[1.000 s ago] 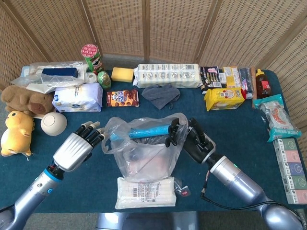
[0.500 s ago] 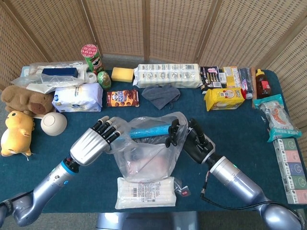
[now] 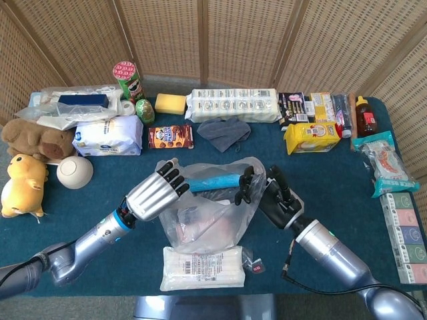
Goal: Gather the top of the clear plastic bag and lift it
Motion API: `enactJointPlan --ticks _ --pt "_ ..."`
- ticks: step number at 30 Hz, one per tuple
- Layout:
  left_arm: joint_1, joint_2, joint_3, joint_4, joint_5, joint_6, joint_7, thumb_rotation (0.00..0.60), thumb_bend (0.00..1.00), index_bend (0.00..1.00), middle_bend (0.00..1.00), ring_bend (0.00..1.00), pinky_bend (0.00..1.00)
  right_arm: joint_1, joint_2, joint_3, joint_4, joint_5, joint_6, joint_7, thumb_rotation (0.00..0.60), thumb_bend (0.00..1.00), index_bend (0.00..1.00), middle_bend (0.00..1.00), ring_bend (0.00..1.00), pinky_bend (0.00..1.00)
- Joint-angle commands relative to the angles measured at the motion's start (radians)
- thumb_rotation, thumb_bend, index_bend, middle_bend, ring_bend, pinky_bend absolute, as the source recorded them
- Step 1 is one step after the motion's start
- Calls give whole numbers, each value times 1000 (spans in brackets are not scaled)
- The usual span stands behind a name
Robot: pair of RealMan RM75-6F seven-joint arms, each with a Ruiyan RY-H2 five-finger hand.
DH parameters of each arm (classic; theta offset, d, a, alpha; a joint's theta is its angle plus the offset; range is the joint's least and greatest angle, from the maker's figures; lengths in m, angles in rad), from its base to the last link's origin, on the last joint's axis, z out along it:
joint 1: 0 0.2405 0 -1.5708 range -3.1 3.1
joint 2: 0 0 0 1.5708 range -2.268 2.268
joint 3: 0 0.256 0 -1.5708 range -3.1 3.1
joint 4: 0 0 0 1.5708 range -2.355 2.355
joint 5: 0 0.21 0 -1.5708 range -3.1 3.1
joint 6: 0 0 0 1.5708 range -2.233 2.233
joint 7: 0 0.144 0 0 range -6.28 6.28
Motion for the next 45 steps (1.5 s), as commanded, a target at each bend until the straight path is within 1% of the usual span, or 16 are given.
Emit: enactJointPlan --ticks 1,3,6,8,11,13,14,16,17,19,21,23,27,29,35,45 --pt "-24 -36 -5 39 8 34 -3 600 197 558 627 493 301 -5 -3 3 2 -2 -6 -1 297 126 502 594 665 524" --pt "-28 -57 -10 54 4 57 -16 600 210 564 641 524 337 -7 -5 2 6 -4 -10 -4 298 126 502 594 665 521" --pt "-33 -92 -18 88 18 122 -35 600 226 593 673 559 381 -9 -5 -1 13 -9 -16 -14 299 126 503 593 663 510" --pt "-33 -107 -20 106 24 158 -46 600 228 598 675 560 385 -10 -3 -1 17 -12 -19 -20 297 126 502 588 652 501" --pt "-26 -122 -24 123 20 205 -58 600 227 598 675 557 385 -11 1 -1 20 -26 -27 -38 299 126 483 559 602 464" --pt "-20 -128 -27 129 11 229 -64 600 221 598 653 510 385 -10 2 -1 23 -38 -35 -52 299 126 458 519 551 423" --pt "-17 -130 -27 131 5 236 -65 600 218 594 626 476 385 -9 2 -2 26 -42 -40 -58 298 126 444 492 519 393" --pt "-15 -131 -28 129 -5 242 -63 600 210 530 492 350 371 -7 2 -5 31 -49 -48 -68 299 126 417 448 464 340" --pt "-14 -132 -30 127 -9 250 -61 600 206 473 420 287 348 -5 2 -6 34 -56 -56 -77 299 126 401 423 433 310" --pt "-14 -132 -35 124 -9 265 -55 600 196 322 274 155 267 -4 0 -8 38 -68 -64 -91 296 126 374 387 385 260" --pt "-19 -128 -45 120 -12 276 -56 600 188 241 195 76 214 -1 -4 -8 44 -82 -79 -109 292 126 351 358 342 217" --pt "-26 -123 -56 111 -16 283 -53 600 180 211 161 38 185 -1 -11 -5 49 -98 -90 -127 290 126 336 339 314 209" --pt "-32 -110 -72 89 -22 292 -41 600 161 189 149 16 165 -1 -25 -4 53 -124 -100 -159 289 121 323 320 279 189" --pt "-37 -99 -89 66 -36 296 -38 600 147 166 141 11 161 -3 -37 -7 53 -140 -107 -179 282 117 318 311 265 175" --pt "-49 -75 -116 17 -60 295 -22 600 120 104 127 0 151 2 -54 -14 56 -160 -121 -217 270 106 310 299 246 155" --pt "-71 -50 -140 -32 -74 294 -5 600 102 80 124 0 149 47 -68 -32 70 -158 -103 -255 265 104 283 284 217 137"
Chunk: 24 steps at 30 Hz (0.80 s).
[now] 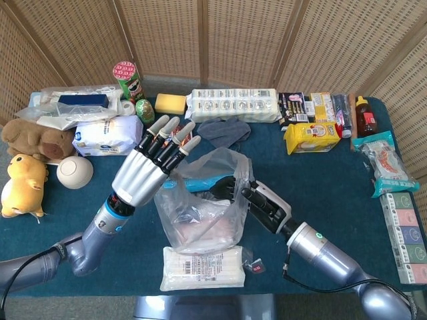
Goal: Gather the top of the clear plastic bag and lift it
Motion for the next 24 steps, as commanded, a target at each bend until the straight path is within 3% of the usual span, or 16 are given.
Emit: enactJointPlan --ticks 1,24 --pt "-6 6 -4 -7 -3 0 1 600 102 78 123 0 149 18 -3 -8 7 4 9 -8 264 103 280 282 216 136" --pt "-71 11 -34 -52 -54 -45 35 600 85 45 116 0 148 212 -18 -134 68 58 130 -22 264 102 228 251 188 136"
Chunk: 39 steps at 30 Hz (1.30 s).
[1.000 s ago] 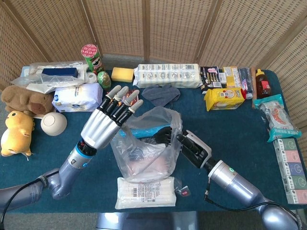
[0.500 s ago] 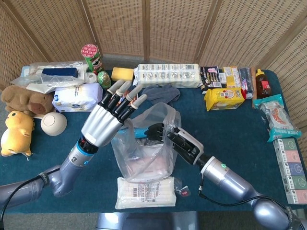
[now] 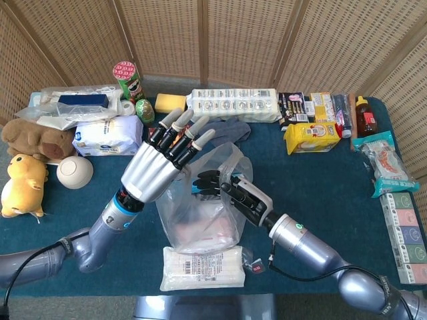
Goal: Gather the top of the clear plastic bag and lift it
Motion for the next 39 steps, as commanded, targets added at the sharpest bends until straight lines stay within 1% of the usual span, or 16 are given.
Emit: enactJointPlan --ticks 1,11,20,24,29,35,39 --pt "-5 -1 -3 -3 -5 -3 5 600 84 44 116 0 148 18 -6 -10 5 5 12 3 263 103 227 251 188 136" --pt "-43 -9 -12 -5 -27 -36 32 600 83 32 116 0 148 91 -36 -41 16 8 71 9 263 103 227 252 192 137" --pt "-65 -16 -10 -9 -41 -50 45 600 84 29 115 0 148 130 -70 -75 30 -17 135 9 253 102 227 261 193 138" --pt "-66 -12 -6 -15 -43 -50 52 600 84 25 116 0 148 141 -81 -89 43 -35 165 6 241 103 229 270 196 138" --pt "-64 -7 0 -16 -45 -46 55 600 84 23 115 0 148 139 -79 -97 47 -52 193 14 241 103 231 272 198 141" --pt "-69 -12 0 -9 -56 -47 55 600 84 21 115 0 148 138 -92 -106 44 -75 214 38 234 102 244 285 212 165" --pt "-76 -17 -5 -8 -67 -50 62 600 85 18 115 0 147 143 -121 -115 46 -94 242 64 234 104 261 305 229 191"
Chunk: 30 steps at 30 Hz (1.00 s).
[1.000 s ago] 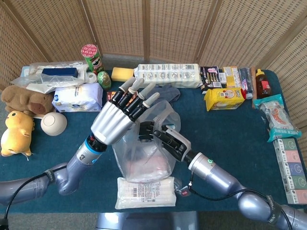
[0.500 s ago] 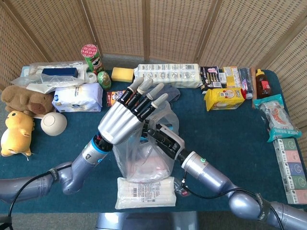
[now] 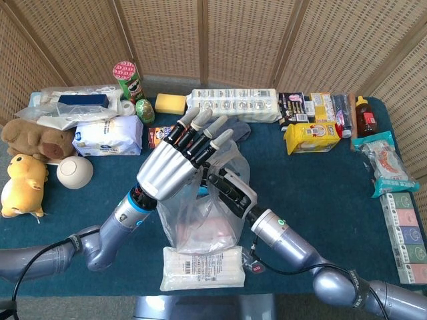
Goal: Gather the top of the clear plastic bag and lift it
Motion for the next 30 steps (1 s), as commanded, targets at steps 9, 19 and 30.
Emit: enactJointPlan --ticks 9,19,30 --pt "-9 0 -4 -8 -18 -1 7 600 84 16 115 0 148 20 -47 -32 17 -32 69 42 236 113 304 350 276 223" --pt "-25 -12 -9 -12 -29 -5 18 600 83 11 115 0 147 48 -89 -63 33 -57 105 72 236 115 318 363 289 232" --pt "-22 -8 2 -14 -34 -2 20 600 84 7 115 0 148 70 -120 -77 51 -69 168 90 234 122 352 393 324 249"
